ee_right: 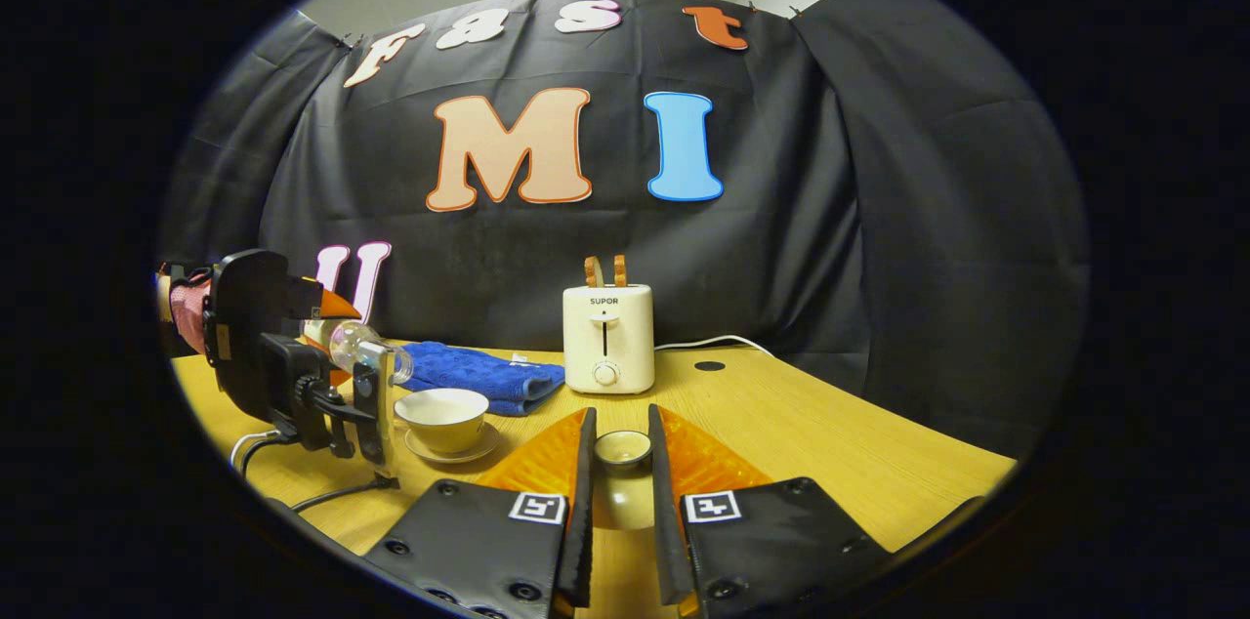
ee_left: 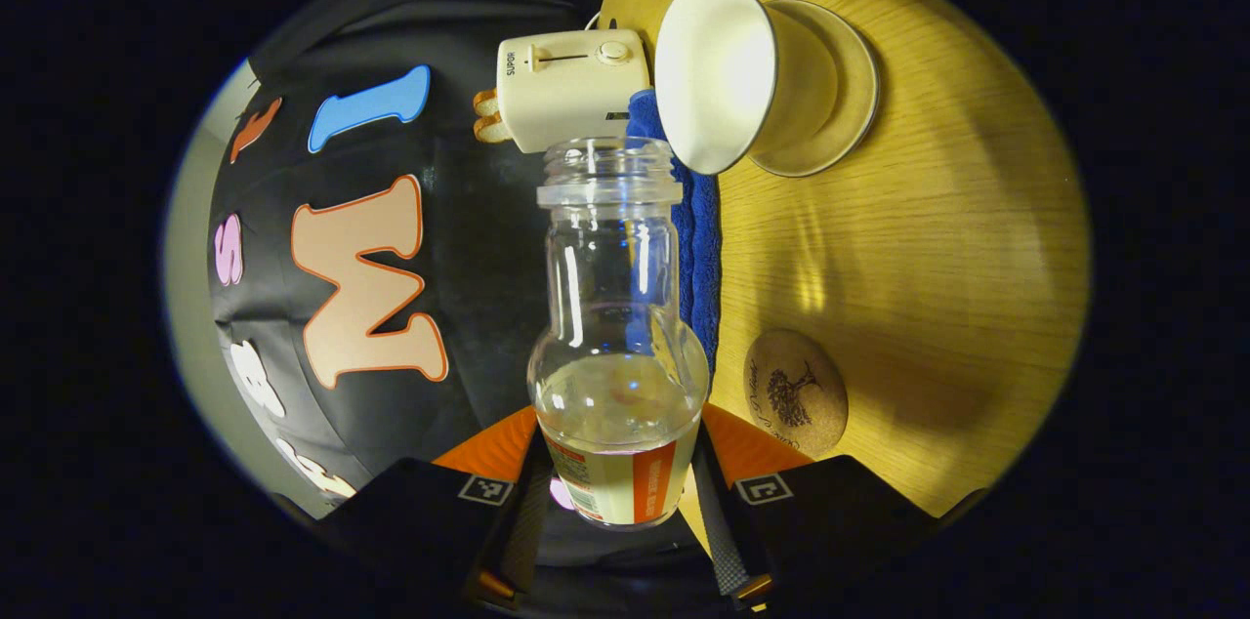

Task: Open the teacup lid with one hand, grasp the water bottle and pour water into the teacup with the other hand; after pouring, place the water bottle on the coaster and then close the teacup lid.

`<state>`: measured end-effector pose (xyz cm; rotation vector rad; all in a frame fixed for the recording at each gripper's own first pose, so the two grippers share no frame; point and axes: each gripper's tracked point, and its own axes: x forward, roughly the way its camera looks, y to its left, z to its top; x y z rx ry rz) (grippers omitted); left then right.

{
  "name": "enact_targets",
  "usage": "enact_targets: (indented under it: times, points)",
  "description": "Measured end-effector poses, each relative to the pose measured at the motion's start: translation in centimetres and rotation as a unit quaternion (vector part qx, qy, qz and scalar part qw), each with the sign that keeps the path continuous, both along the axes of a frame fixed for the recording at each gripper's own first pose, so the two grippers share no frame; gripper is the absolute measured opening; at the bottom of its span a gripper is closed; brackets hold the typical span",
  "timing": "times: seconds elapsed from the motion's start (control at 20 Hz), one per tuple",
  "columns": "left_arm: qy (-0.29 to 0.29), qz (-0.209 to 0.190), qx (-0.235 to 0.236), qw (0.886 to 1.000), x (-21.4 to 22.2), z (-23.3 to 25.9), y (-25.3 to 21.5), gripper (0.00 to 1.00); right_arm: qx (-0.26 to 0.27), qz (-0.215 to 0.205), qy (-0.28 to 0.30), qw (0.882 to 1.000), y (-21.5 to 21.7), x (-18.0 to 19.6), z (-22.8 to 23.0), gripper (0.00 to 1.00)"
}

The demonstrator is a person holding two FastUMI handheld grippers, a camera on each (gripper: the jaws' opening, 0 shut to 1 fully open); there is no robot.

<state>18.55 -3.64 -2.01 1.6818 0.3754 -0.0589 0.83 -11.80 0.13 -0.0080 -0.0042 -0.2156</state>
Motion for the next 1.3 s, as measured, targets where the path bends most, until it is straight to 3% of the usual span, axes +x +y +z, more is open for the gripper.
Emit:
enact_targets:
  times: [0.5, 1.3]
  points:
    - [0.013, -0.020, 0.072, 0.997, 0.8, 1.3, -0.8, 0.67, 0.000, 0.003, 0.000, 1.000, 0.1, -0.1, 0.0, 0.30]
    - [-0.027, -0.051, 0.168, 0.984, 1.5, 5.7, -1.4, 0.66, 0.000, 0.004, 0.001, 1.000, 0.1, 0.1, -0.1, 0.30]
